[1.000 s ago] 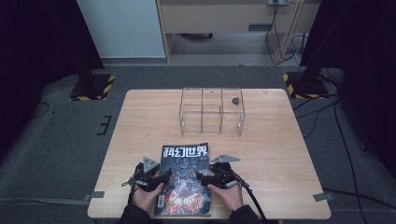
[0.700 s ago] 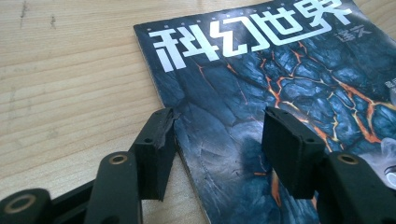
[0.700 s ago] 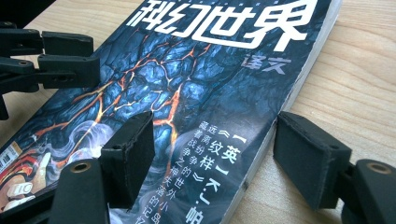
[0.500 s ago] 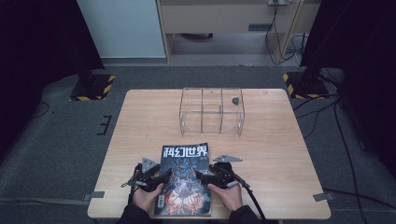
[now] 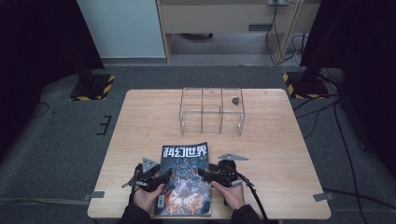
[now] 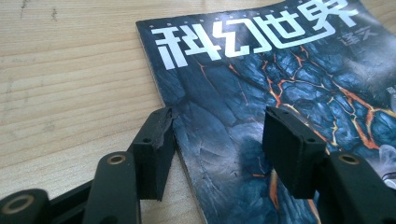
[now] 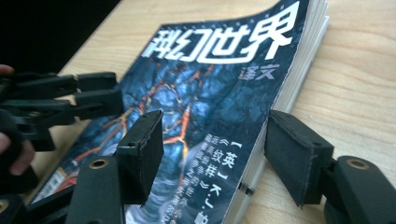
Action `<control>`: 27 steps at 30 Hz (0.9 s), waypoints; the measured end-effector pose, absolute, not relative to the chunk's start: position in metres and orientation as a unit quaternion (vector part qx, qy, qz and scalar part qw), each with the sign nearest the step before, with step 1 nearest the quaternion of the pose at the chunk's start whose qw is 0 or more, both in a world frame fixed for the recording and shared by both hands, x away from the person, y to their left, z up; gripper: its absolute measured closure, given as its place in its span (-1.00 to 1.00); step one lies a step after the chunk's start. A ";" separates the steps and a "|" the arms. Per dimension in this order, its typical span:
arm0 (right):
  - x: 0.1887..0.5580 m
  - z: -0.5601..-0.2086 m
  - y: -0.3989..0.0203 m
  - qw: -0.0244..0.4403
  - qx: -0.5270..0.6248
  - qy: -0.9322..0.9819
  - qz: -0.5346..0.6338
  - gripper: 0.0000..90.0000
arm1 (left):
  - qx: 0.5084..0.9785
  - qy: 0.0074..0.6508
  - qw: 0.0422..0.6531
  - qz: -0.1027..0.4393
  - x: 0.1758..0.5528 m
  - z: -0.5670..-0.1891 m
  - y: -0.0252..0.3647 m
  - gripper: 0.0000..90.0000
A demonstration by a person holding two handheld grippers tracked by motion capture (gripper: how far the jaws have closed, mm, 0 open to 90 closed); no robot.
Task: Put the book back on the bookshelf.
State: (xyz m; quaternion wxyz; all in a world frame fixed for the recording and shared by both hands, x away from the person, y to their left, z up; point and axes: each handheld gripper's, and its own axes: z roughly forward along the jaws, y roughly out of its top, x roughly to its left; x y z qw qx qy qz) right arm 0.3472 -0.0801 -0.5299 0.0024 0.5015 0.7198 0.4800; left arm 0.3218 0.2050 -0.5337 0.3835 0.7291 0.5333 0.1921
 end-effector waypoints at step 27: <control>0.345 -0.536 -0.083 -0.014 0.511 0.706 0.491 -0.23 | 0.725 0.540 0.384 0.188 0.322 -0.534 0.204 -0.05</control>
